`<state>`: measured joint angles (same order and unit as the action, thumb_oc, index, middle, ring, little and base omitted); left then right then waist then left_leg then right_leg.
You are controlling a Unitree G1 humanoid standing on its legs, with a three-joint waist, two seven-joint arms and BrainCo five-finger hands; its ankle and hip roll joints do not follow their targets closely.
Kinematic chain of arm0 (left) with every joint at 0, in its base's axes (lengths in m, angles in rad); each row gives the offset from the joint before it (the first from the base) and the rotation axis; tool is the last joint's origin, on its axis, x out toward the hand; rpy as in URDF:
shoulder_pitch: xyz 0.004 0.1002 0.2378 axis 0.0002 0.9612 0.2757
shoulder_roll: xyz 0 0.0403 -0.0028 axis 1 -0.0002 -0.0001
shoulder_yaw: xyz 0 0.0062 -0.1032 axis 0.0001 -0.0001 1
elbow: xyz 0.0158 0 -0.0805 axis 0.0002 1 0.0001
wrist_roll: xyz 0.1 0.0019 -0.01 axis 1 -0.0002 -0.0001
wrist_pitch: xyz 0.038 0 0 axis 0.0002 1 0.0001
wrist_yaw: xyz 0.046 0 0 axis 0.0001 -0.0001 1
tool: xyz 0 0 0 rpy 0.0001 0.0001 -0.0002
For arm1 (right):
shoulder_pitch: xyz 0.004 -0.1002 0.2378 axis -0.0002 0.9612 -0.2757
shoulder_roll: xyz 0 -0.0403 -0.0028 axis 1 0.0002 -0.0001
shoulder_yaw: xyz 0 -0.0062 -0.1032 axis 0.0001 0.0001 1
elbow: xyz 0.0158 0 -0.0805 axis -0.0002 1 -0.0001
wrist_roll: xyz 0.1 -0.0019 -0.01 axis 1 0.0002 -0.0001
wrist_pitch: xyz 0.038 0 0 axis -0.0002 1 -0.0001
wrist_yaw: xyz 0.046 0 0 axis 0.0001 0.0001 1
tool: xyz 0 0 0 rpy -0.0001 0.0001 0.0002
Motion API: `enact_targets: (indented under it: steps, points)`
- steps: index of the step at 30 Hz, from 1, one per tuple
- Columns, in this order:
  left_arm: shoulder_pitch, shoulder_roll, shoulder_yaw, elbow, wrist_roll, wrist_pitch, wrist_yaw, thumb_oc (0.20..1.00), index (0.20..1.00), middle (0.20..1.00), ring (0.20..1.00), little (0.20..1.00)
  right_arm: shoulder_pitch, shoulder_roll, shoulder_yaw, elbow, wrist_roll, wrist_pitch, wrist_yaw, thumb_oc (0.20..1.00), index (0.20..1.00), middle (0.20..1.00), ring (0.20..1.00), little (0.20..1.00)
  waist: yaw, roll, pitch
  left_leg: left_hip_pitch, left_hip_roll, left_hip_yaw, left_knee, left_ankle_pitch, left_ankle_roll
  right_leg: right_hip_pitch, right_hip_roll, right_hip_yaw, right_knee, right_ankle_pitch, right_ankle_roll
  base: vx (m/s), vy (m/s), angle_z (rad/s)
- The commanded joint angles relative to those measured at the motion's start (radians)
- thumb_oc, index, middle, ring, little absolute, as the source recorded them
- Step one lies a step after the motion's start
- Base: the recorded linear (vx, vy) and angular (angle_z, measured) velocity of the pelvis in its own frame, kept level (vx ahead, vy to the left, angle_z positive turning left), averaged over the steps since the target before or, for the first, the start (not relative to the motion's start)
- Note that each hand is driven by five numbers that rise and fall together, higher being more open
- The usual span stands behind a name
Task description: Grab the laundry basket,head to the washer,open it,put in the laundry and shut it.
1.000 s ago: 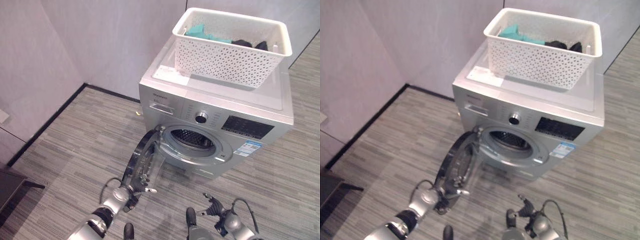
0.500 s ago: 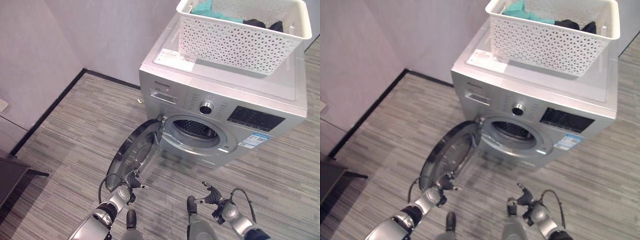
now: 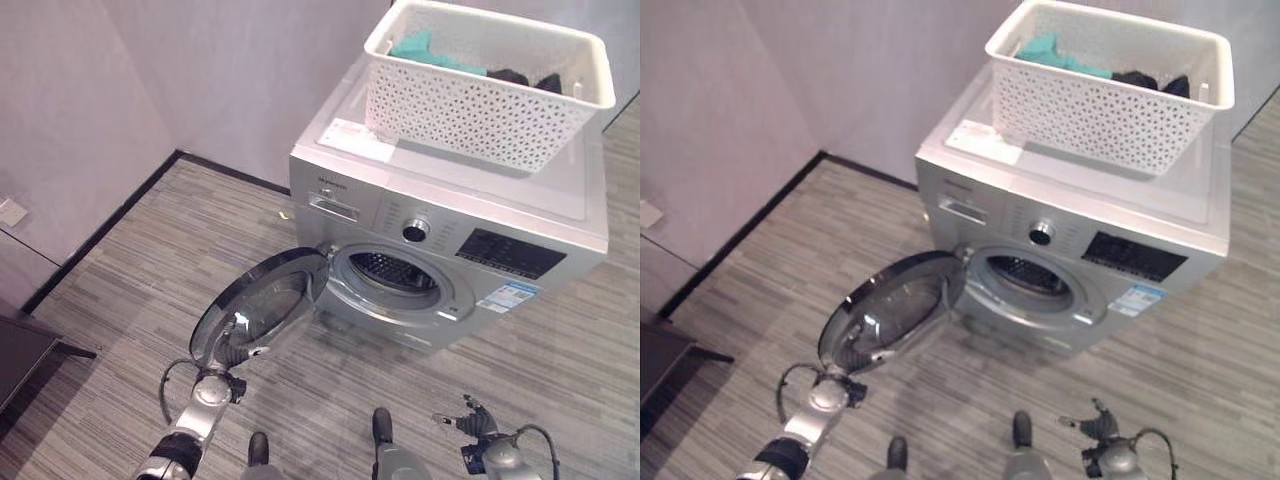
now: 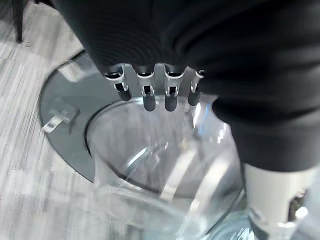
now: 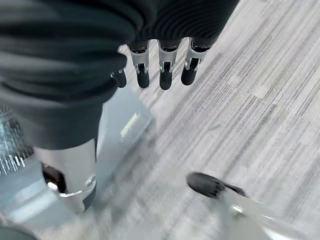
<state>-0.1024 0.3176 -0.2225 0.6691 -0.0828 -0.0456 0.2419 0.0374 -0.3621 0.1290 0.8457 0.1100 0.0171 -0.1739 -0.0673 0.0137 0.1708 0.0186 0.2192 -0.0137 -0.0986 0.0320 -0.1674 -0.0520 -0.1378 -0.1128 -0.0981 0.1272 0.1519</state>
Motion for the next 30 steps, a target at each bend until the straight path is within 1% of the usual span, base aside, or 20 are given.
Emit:
enact_targets:
  steps: [1, 4, 5, 9, 10, 12, 13, 16, 17, 18, 20, 21, 22, 23, 25, 26, 27, 28, 29, 30]
  points:
    - [-0.047, 0.016, -0.002, 0.031, -0.076, -0.058, -0.032, 1.0, 1.0, 1.0, 1.0, 1.0, -0.025, -0.014, -0.075, -0.034, 0.102, -0.047, -0.026, 1.0, 1.0, 1.0, 1.0, 1.0, 0.018, -0.009, -0.031, 0.008, -0.028, 0.031, 0.011, -0.054, 0.037, 0.053, -0.019, -0.005, 0.024, -0.131, 0.013, 0.05, 0.034, 0.0]
    - [0.019, 0.026, 0.048, -0.022, -0.122, -0.063, -0.05, 1.0, 1.0, 1.0, 1.0, 1.0, -0.021, -0.027, -0.147, -0.101, 0.164, -0.064, -0.04, 1.0, 1.0, 1.0, 1.0, 1.0, 0.022, -0.01, -0.049, 0.023, -0.028, 0.036, 0.011, -0.065, 0.041, 0.06, -0.02, 0.006, 0.023, -0.13, 0.016, 0.05, 0.037, -0.1]
    - [0.06, 0.028, 0.069, -0.032, -0.144, -0.065, -0.06, 1.0, 1.0, 1.0, 1.0, 1.0, -0.017, -0.027, -0.192, -0.146, 0.209, -0.077, -0.05, 1.0, 1.0, 1.0, 1.0, 1.0, 0.027, -0.012, -0.057, 0.039, -0.028, 0.045, 0.011, -0.072, 0.047, 0.062, -0.018, 0.02, 0.024, -0.129, 0.017, 0.05, 0.064, -0.19]
    - [0.135, 0.03, 0.097, -0.022, -0.147, -0.06, -0.074, 1.0, 1.0, 1.0, 1.0, 1.0, -0.023, -0.043, -0.289, -0.29, 0.257, -0.11, -0.111, 1.0, 1.0, 1.0, 1.0, 1.0, 0.038, -0.015, -0.067, 0.072, -0.031, 0.061, 0.018, -0.091, 0.063, 0.054, -0.018, 0.063, 0.038, -0.127, 0.019, 0.02, 0.097, -0.31]
    - [0.155, 0.025, 0.104, 0.004, -0.14, -0.056, -0.079, 1.0, 1.0, 1.0, 1.0, 1.0, -0.043, -0.055, -0.329, -0.345, 0.249, -0.123, -0.15, 1.0, 1.0, 1.0, 1.0, 1.0, 0.042, -0.018, -0.068, 0.077, -0.037, 0.07, 0.037, -0.106, 0.074, 0.049, -0.023, 0.084, 0.045, -0.123, 0.022, 0.0, 0.102, -0.3]
    - [0.167, 0.022, 0.103, 0.024, -0.135, -0.052, -0.084, 1.0, 1.0, 1.0, 1.0, 1.0, -0.049, -0.062, -0.359, -0.389, 0.232, -0.129, -0.177, 1.0, 1.0, 1.0, 1.0, 1.0, 0.047, -0.02, -0.068, 0.074, -0.043, 0.073, 0.059, -0.122, 0.082, 0.046, -0.026, 0.097, 0.049, -0.121, 0.024, -0.01, 0.126, -0.19]
    - [0.183, 0.016, 0.104, 0.071, -0.119, -0.047, -0.094, 1.0, 1.0, 1.0, 1.0, 1.0, -0.057, -0.088, -0.39, -0.477, 0.17, -0.126, -0.212, 1.0, 1.0, 1.0, 1.0, 1.0, 0.051, -0.025, -0.07, 0.067, -0.053, 0.075, 0.09, -0.142, 0.092, 0.042, -0.039, 0.103, 0.058, -0.118, 0.029, -0.01, 0.134, -0.2]
    - [0.178, 0.012, 0.099, 0.099, -0.114, -0.046, -0.096, 1.0, 1.0, 1.0, 1.0, 1.0, -0.071, -0.107, -0.396, -0.494, 0.146, -0.118, -0.226, 1.0, 1.0, 1.0, 1.0, 1.0, 0.056, -0.029, -0.069, 0.06, -0.061, 0.073, 0.112, -0.157, 0.099, 0.041, -0.049, 0.103, 0.064, -0.116, 0.033, -0.03, 0.113, -0.12]
    - [0.171, 0.001, 0.091, 0.15, -0.103, -0.04, -0.099, 1.0, 1.0, 1.0, 1.0, 1.0, -0.115, -0.161, -0.39, -0.525, 0.094, -0.09, -0.241, 1.0, 1.0, 1.0, 1.0, 1.0, 0.065, -0.039, -0.07, 0.051, -0.082, 0.063, 0.134, -0.177, 0.115, 0.04, -0.069, 0.105, 0.07, -0.106, 0.043, -0.05, 0.164, -0.06]
    - [0.162, -0.002, 0.088, 0.171, -0.094, -0.038, -0.099, 1.0, 1.0, 1.0, 1.0, 1.0, -0.133, -0.191, -0.387, -0.559, 0.062, -0.074, -0.238, 1.0, 1.0, 1.0, 1.0, 1.0, 0.067, -0.044, -0.069, 0.045, -0.094, 0.061, 0.145, -0.188, 0.123, 0.034, -0.083, 0.106, 0.077, -0.101, 0.05, -0.07, 0.221, -0.03]
    - [0.142, -0.011, 0.068, 0.208, -0.071, -0.036, -0.101, 1.0, 1.0, 1.0, 1.0, 1.0, -0.177, -0.244, -0.384, -0.588, 0.013, -0.066, -0.252, 1.0, 1.0, 1.0, 1.0, 1.0, 0.075, -0.048, -0.068, 0.041, -0.122, 0.046, 0.154, -0.203, 0.146, 0.012, -0.11, 0.107, 0.13, -0.103, 0.058, -0.05, 0.153, -0.01]
    - [0.141, -0.011, 0.069, 0.209, -0.071, -0.037, -0.1, 1.0, 1.0, 1.0, 1.0, 1.0, -0.178, -0.245, -0.384, -0.588, 0.013, -0.066, -0.252, 1.0, 1.0, 1.0, 1.0, 1.0, 0.075, -0.048, -0.068, 0.04, -0.122, 0.046, 0.155, -0.203, 0.147, 0.011, -0.11, 0.107, 0.132, -0.104, 0.058, -0.03, 0.215, 0.01]
    - [0.105, -0.003, 0.03, 0.23, -0.038, -0.029, -0.107, 1.0, 1.0, 1.0, 1.0, 1.0, -0.254, -0.356, -0.382, -0.595, -0.054, -0.051, -0.273, 1.0, 1.0, 1.0, 1.0, 1.0, 0.079, -0.05, -0.047, 0.034, -0.158, -0.019, 0.177, -0.218, 0.181, -0.032, -0.098, 0.145, 0.313, -0.11, 0.046, -0.02, 0.152, 0.11]
    - [0.103, -0.005, 0.031, 0.231, -0.037, -0.029, -0.107, 1.0, 1.0, 1.0, 1.0, 1.0, -0.257, -0.357, -0.382, -0.594, -0.054, -0.051, -0.273, 1.0, 1.0, 1.0, 1.0, 1.0, 0.078, -0.05, -0.047, 0.029, -0.159, -0.019, 0.177, -0.213, 0.181, -0.038, -0.099, 0.146, 0.314, -0.106, 0.046, -0.01, 0.178, 0.24]
    - [0.09, 0.01, 0.027, 0.231, -0.028, -0.029, -0.105, 1.0, 1.0, 1.0, 1.0, 1.0, -0.314, -0.429, -0.364, -0.599, -0.096, -0.045, -0.272, 1.0, 1.0, 1.0, 1.0, 1.0, 0.078, -0.048, -0.04, 0.031, -0.169, -0.055, 0.18, -0.217, 0.194, -0.082, -0.08, 0.177, 0.398, -0.09, 0.039, 0.05, 0.056, 0.47]
    - [0.09, 0.017, 0.02, 0.228, -0.021, -0.031, -0.101, 1.0, 1.0, 1.0, 1.0, 1.0, -0.345, -0.457, -0.355, -0.599, -0.106, -0.043, -0.27, 1.0, 1.0, 1.0, 1.0, 1.0, 0.082, -0.049, -0.04, 0.04, -0.177, -0.068, 0.178, -0.221, 0.199, -0.098, -0.072, 0.184, 0.397, -0.084, 0.034, 0.12, 0.037, 0.58]
    - [0.086, 0.02, 0.014, 0.23, -0.018, -0.033, -0.098, 1.0, 1.0, 1.0, 1.0, 1.0, -0.39, -0.491, -0.33, -0.581, -0.115, -0.038, -0.266, 1.0, 1.0, 1.0, 1.0, 1.0, 0.082, -0.05, -0.042, 0.05, -0.183, -0.086, 0.169, -0.223, 0.202, -0.113, -0.054, 0.202, 0.361, -0.097, 0.028, 0.15, 0.004, 0.44]
    - [0.078, 0.024, 0.008, 0.231, -0.018, -0.038, -0.098, 1.0, 1.0, 1.0, 1.0, 1.0, -0.446, -0.528, -0.299, -0.55, -0.116, -0.037, -0.265, 1.0, 1.0, 1.0, 1.0, 1.0, 0.083, -0.051, -0.043, 0.059, -0.185, -0.103, 0.157, -0.224, 0.2, -0.119, -0.039, 0.219, 0.316, -0.105, 0.028, 0.2, -0.056, 0.29]
    - [0.071, 0.029, -0.002, 0.226, -0.021, -0.044, -0.098, 1.0, 1.0, 1.0, 1.0, 1.0, -0.553, -0.586, -0.232, -0.485, -0.111, -0.037, -0.256, 1.0, 1.0, 1.0, 1.0, 1.0, 0.088, -0.056, -0.041, 0.075, -0.189, -0.127, 0.141, -0.229, 0.197, -0.133, -0.028, 0.257, 0.219, -0.089, 0.034, 0.15, -0.053, 0.32]
    - [0.071, 0.026, 0.001, 0.226, -0.022, -0.044, -0.098, 1.0, 1.0, 1.0, 1.0, 1.0, -0.567, -0.589, -0.22, -0.475, -0.109, -0.04, -0.257, 1.0, 1.0, 1.0, 1.0, 1.0, 0.085, -0.051, -0.04, 0.076, -0.187, -0.127, 0.141, -0.231, 0.198, -0.129, -0.027, 0.256, 0.213, -0.087, 0.035, 0.16, -0.076, 0.41]
